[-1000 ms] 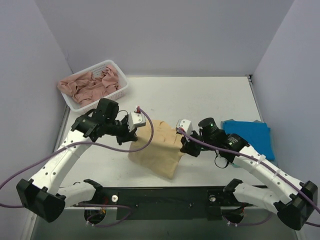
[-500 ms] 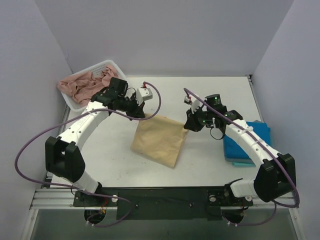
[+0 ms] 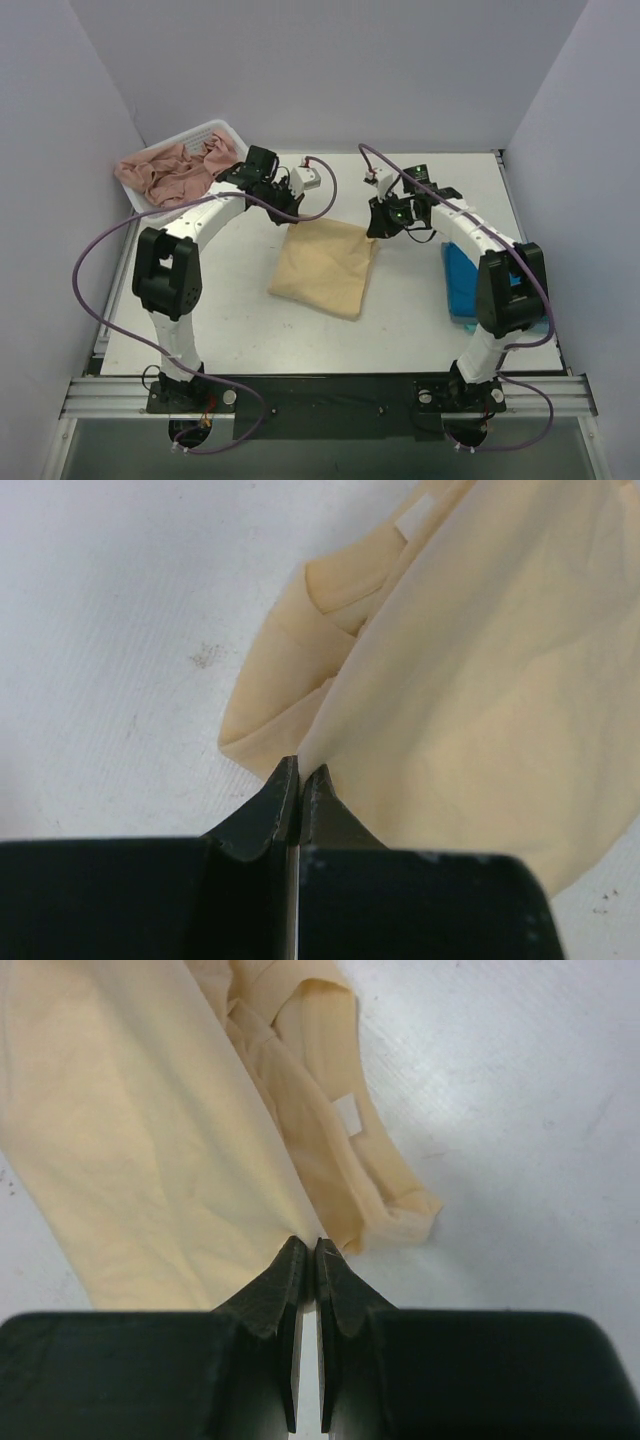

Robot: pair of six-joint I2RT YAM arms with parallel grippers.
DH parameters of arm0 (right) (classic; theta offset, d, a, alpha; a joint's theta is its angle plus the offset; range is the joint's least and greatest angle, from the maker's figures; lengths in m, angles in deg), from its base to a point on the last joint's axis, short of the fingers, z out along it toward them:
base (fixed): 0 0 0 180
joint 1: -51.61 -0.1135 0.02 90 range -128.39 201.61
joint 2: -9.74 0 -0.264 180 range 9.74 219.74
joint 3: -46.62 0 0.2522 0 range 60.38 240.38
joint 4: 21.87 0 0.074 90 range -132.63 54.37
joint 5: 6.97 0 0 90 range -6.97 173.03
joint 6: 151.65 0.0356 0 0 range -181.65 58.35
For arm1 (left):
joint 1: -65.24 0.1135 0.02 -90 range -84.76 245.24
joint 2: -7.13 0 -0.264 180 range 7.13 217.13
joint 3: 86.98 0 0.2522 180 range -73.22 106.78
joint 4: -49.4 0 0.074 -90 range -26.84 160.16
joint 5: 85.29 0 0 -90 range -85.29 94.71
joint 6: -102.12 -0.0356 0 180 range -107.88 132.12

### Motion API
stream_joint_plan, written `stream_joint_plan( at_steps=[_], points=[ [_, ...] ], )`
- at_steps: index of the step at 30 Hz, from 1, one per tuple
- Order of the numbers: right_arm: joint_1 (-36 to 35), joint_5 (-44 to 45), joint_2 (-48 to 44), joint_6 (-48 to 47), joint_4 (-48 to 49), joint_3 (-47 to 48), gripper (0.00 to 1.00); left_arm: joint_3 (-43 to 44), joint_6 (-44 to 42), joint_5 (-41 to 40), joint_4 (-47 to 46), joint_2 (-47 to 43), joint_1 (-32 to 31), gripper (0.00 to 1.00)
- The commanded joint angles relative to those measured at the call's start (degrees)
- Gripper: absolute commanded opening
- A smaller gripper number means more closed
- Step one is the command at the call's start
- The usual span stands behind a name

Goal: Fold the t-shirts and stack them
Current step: Fold the long partially folded tshirt into a neat square

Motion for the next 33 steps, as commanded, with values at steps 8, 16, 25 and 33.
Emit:
stream_joint_plan(
  at_steps=[8,16,25,33],
  points=[
    [0.41,8.78,10.51,-0.85,-5.87,11.76,0.0,12.0,-4.34,-2.51,2.6,10.62,1.61,0.13],
    [1.02,23.35,17.37,7.15,-0.32,21.49,0.37,15.07,4.8,-11.37,-5.22,13.44,3.63,0.63],
    [-2.75,18.75,1.83,28.4,4.48,6.96,0.08,15.1,11.04,-7.62,-0.57,9.23,0.3,0.19],
    [-3.37,16.76,11.29,37.92,6.7,5.52,0.0,7.52,14.82,-3.57,-6.1,11.85,0.2,0.0]
  ],
)
